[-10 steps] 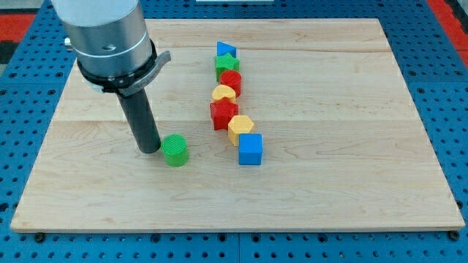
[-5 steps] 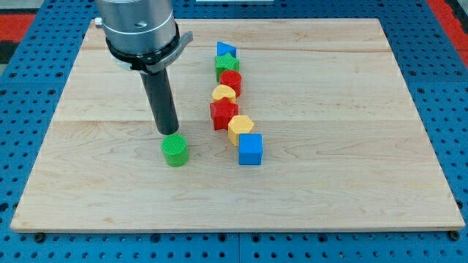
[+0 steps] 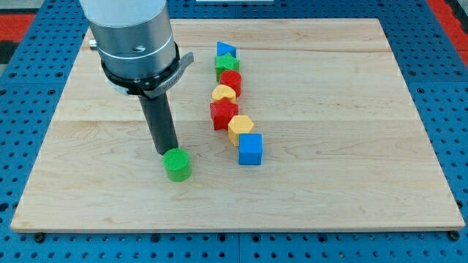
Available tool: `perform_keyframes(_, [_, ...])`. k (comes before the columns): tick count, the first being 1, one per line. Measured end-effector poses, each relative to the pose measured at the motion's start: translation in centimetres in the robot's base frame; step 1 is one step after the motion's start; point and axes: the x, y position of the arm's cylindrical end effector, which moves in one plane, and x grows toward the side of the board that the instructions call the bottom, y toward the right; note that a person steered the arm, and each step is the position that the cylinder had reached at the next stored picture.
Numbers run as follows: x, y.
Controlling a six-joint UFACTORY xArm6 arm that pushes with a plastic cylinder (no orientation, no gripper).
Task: Move the green circle below the blue cube
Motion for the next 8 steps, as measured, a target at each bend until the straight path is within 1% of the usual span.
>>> perform_keyframes(1, [0.2,0.1])
perform_keyframes(2, [-0.6,0.0])
perform_keyframes(4, [0.5,-5.4])
perform_keyframes(5, [0.7,-4.2])
perform_keyframes(6, [0.7,0.3])
perform_keyframes(7, [1.5,2.8])
perform_keyframes(8, [1.7,0.9])
